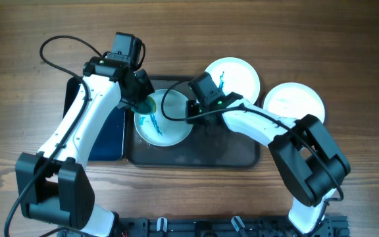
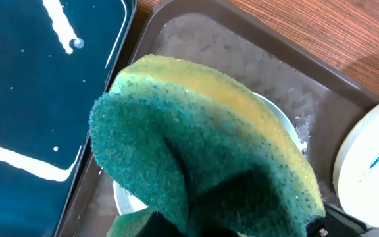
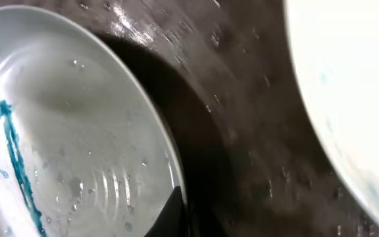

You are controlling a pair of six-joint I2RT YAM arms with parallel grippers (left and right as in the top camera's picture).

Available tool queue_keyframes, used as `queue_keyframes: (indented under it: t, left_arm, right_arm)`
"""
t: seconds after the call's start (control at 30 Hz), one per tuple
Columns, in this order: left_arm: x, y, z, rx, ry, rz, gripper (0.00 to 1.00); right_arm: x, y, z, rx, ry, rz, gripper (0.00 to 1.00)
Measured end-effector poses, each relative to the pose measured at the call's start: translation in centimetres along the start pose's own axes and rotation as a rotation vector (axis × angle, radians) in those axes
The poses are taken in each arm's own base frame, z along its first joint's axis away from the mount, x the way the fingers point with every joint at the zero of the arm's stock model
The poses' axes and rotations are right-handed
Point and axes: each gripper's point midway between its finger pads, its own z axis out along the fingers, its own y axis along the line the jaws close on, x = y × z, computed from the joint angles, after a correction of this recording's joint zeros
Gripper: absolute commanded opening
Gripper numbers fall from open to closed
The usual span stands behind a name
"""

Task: Clean dirty plates on tray and stack at the side
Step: 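Hold the plate rim with the right gripper, bring sponge over it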

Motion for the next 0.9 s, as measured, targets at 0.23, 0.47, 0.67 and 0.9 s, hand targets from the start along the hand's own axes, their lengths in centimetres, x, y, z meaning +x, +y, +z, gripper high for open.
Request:
queue_keyframes:
  t: [0.23,0.47,0.67,0.9]
  left_arm:
    - [0.4,0.0,0.6,0.013,0.013,-0.028,0.04]
    - [0.9,0.3,1.7,0.010,0.016,-0.045,0.04]
    - [0.8,0.2,1.7,0.014,0.011,-0.046,0.04]
    - [0.8,0.2,1.7,0.014,0.011,-0.046,0.04]
  right_arm:
    - [3.1,-0.2,-0.7,0.015,0.159,0.189,0.04]
    - [4.5,0.1,-1.2,-0.004,0.236,0.129,0.33]
    - [2.3,0.0,-1.4,0.030,0.156,-0.043,0.28]
    - [1.3,0.4,-0.2,0.009,0.119,-0.166,0.05]
